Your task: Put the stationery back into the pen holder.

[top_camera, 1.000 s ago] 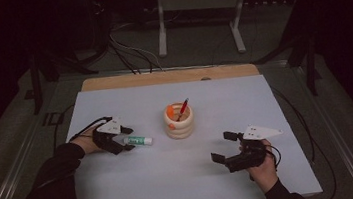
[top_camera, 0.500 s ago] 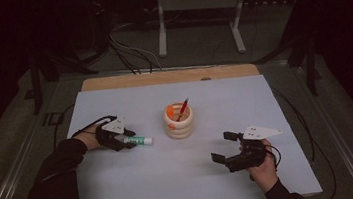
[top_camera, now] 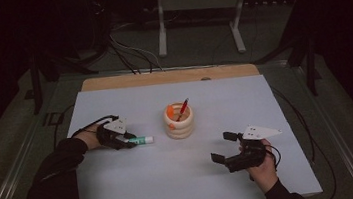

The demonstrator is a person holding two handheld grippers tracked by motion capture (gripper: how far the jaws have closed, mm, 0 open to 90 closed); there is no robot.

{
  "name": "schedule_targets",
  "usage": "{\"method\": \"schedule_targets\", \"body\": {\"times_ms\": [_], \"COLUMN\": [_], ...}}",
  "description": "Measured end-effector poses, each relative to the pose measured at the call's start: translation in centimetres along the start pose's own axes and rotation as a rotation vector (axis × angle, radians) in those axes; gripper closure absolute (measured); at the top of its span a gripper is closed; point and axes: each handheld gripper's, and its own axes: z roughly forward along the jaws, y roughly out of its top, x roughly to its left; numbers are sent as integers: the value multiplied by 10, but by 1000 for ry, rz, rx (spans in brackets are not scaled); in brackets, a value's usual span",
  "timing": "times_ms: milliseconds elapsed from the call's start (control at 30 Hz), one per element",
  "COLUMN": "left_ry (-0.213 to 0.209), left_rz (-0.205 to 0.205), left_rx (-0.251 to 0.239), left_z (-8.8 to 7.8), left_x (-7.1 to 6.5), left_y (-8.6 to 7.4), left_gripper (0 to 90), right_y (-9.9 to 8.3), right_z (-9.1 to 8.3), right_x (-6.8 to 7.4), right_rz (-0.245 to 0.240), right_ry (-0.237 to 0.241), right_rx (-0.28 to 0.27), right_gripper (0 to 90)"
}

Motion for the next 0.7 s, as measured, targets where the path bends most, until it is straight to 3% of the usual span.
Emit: {"method": "schedule_targets", "body": {"times_ms": [367,533,700], "left_ry": [10,17,13], "left_rz": [-15,-47,-80], "left_rx": [-107,-160,-181], "left_z": [-13,-18,-21], "left_x": [-12,-20,-27], "left_y": [17,22,29], "left_gripper": [668,668,668], "right_y": [1,1,1], "right_z": [-2,-2,-1], "right_x": [-1,0,0], "right_rz": [3,3,2], "right_ry": [-3,-2,0], "right_rx": [-7,-10,-8], "right_gripper": [23,23,23]}}
